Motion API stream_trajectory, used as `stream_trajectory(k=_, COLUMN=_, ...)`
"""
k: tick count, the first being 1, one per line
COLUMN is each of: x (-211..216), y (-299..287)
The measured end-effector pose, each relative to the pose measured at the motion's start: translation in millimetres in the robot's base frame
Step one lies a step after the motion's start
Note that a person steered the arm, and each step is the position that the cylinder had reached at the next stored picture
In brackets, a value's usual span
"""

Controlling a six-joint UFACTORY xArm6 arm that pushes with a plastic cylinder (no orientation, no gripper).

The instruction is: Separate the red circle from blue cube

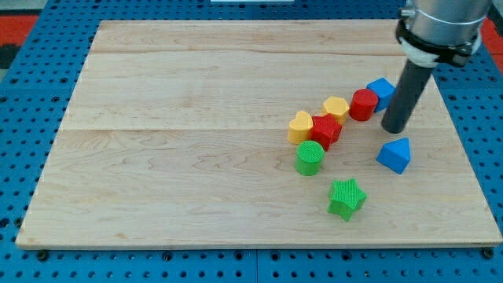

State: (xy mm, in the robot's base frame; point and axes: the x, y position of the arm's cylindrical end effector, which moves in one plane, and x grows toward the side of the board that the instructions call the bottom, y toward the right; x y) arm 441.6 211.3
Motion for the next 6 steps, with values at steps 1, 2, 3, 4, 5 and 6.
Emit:
stream_trajectory(k=1, x=-46, y=-32)
stream_trajectory(k=2, x=-89, y=-121)
stream_trajectory(k=3, x=-79, y=-98)
stream_trajectory(k=4, x=-48, y=-97)
stream_trajectory(k=5, x=-62, y=-186)
stream_trajectory(k=6, x=-95, y=-269)
